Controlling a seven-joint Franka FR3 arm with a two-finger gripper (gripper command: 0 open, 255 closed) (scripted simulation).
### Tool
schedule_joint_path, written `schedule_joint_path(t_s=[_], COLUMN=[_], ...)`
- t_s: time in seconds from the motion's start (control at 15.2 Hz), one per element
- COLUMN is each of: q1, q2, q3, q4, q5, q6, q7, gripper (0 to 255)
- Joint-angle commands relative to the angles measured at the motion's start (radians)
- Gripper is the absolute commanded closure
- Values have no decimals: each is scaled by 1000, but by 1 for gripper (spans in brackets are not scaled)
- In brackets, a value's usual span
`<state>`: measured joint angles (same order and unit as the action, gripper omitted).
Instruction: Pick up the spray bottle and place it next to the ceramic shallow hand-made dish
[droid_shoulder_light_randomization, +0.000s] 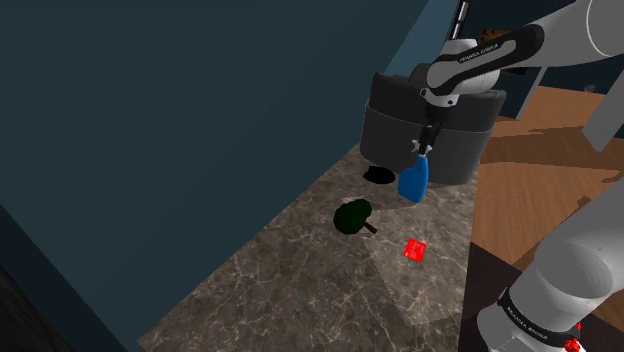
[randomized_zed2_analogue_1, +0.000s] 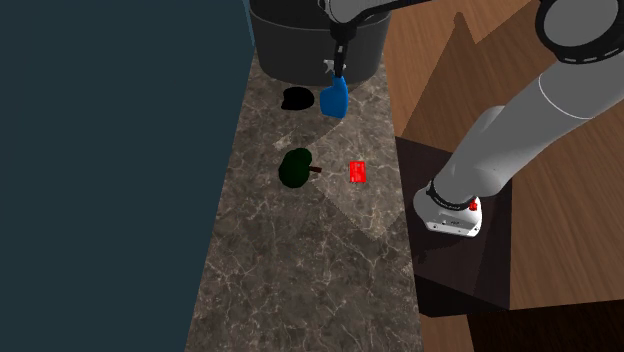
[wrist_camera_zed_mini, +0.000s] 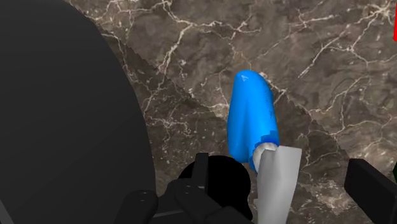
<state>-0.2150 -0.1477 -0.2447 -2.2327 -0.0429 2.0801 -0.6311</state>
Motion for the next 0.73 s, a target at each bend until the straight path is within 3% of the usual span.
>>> schedule_joint_path(t_s=[0.0,0.26,0.66], q1=[0,1,1], q2=[0,-37,-37], q3=[0,6,6], q4=[0,92,92], q5=[0,-6,-6], q6=[0,-129,-129], q7=[0,5,5], gripper=[0,0,0])
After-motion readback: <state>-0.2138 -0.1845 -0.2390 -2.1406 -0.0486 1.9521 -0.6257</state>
